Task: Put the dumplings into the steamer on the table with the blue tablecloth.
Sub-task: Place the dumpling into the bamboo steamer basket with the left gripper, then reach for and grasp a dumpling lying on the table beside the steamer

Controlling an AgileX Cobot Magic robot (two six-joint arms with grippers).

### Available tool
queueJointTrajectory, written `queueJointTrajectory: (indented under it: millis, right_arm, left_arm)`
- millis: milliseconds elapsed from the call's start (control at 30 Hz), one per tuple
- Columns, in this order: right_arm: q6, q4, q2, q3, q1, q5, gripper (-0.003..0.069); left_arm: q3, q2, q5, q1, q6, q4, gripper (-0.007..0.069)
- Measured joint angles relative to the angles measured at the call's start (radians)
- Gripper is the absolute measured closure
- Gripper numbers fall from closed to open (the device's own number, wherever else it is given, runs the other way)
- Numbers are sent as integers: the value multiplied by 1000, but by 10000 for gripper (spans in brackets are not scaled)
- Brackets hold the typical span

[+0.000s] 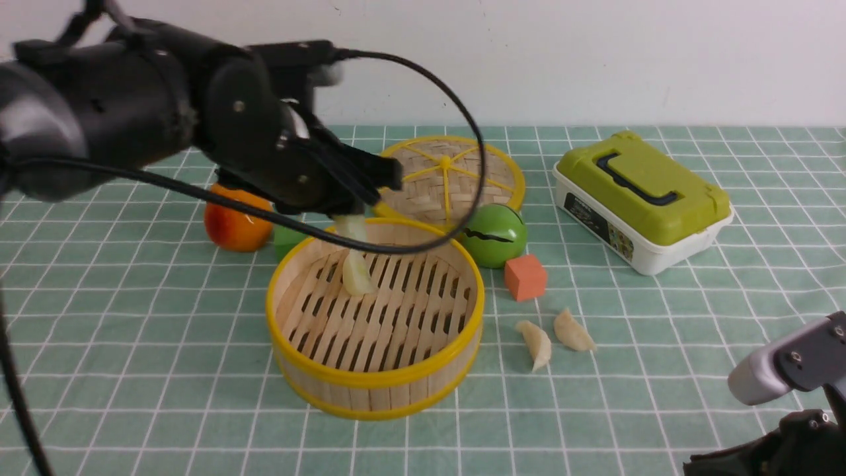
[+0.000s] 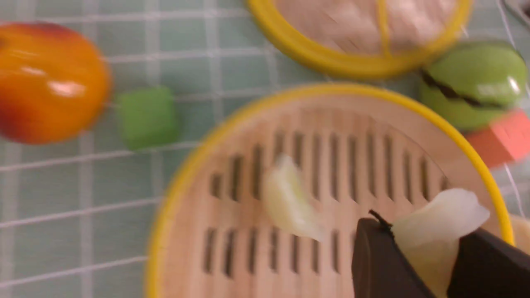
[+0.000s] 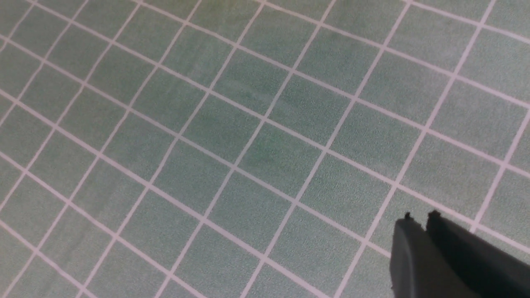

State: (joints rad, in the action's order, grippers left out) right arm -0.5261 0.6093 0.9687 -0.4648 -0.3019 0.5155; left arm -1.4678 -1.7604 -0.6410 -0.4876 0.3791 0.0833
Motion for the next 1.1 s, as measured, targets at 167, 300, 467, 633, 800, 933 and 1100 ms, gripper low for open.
queueJointTrajectory:
  millis: [167, 300, 467, 633, 800, 933, 1100]
  right_arm:
    - [0, 0, 0, 0, 0, -2, 607]
    - [0, 0, 0, 0, 0, -2, 602]
    - [-4, 1, 0, 0, 0, -2, 599]
    - [-4, 1, 0, 0, 0, -4, 599]
    - [-4, 2, 0, 0, 0, -2, 597]
    - [4, 26, 5, -10, 0, 57, 586]
    - [45, 41, 81, -107, 0, 143, 499]
  left_arm:
    - [-171, -197, -113, -30, -4, -3, 430]
    - [-345, -366, -228, -26, -4, -1, 430]
    - [-440, -461, -260, -27, 3, -2, 430]
    - [-456, -463, -262, -27, 34, -1, 345]
    - [-460, -420, -311, -27, 26, -2, 270]
    - [-500, -261, -423, -36, -75, -3, 356]
    - [-517, 10, -538, -47, -152, -10, 526]
